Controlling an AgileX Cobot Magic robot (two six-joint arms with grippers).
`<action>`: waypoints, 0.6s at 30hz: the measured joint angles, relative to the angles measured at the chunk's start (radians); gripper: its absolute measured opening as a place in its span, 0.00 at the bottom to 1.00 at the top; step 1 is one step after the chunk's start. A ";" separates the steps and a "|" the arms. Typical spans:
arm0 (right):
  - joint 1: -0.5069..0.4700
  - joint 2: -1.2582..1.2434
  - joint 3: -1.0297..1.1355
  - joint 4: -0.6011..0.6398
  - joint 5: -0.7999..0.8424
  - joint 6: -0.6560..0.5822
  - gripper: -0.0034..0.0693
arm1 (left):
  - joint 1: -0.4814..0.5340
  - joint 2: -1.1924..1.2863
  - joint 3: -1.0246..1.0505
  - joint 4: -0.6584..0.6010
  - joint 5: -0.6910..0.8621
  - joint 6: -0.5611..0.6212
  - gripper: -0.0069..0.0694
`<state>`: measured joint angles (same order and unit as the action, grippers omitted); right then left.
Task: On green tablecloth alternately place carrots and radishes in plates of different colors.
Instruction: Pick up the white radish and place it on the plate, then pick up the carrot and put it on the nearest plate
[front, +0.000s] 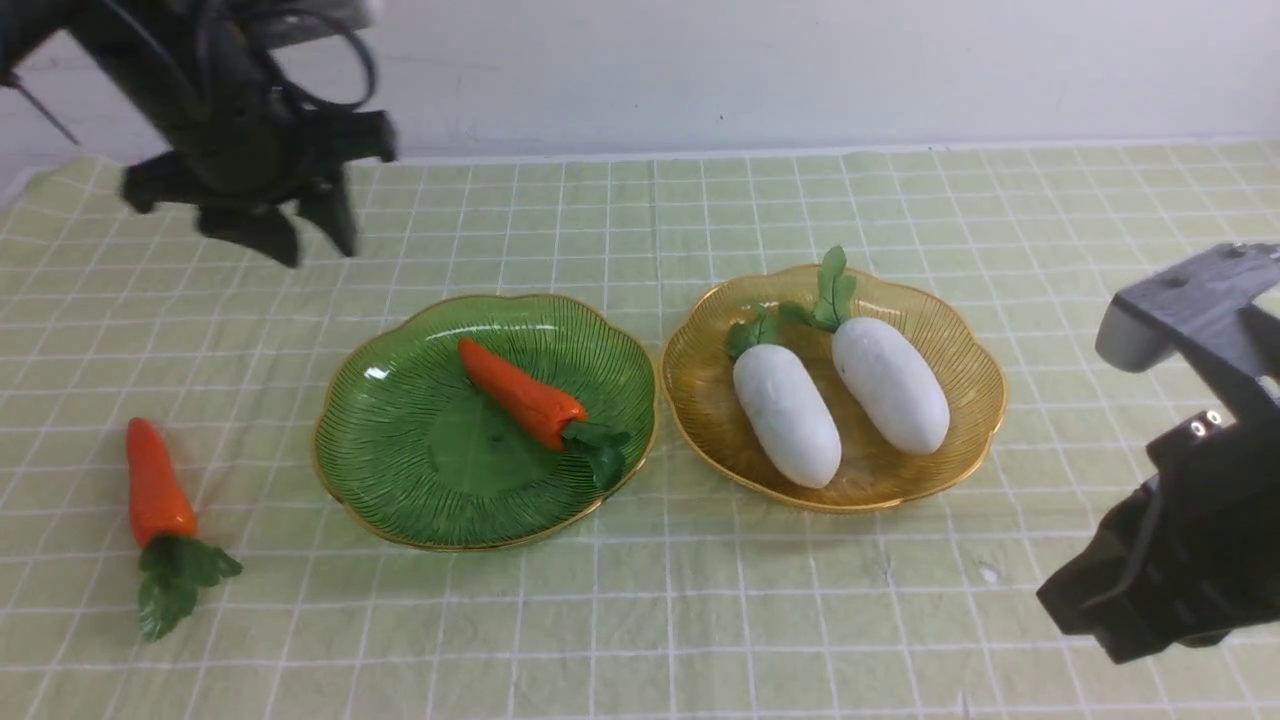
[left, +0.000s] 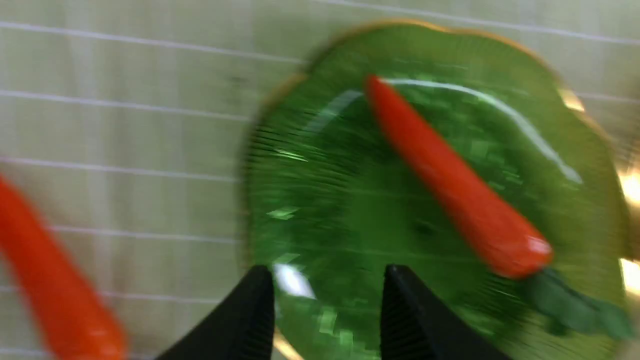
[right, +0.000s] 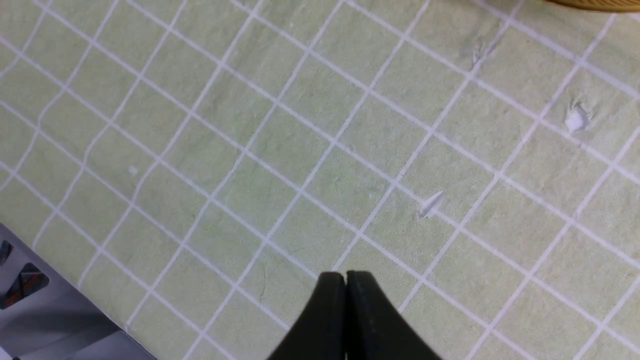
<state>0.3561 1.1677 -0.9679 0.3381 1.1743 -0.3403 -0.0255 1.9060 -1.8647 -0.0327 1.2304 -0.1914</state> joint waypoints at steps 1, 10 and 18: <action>0.000 0.000 0.000 0.000 -0.002 0.000 0.03 | 0.027 0.000 0.007 0.033 0.000 -0.001 0.45; 0.000 0.000 0.000 0.000 -0.013 0.000 0.03 | 0.160 0.001 0.184 0.080 0.000 0.000 0.45; 0.000 0.000 0.000 0.001 -0.013 0.000 0.03 | 0.201 0.067 0.284 0.092 -0.004 0.000 0.64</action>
<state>0.3561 1.1677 -0.9679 0.3390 1.1614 -0.3403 0.1752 1.9726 -1.5807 0.0593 1.2268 -0.1915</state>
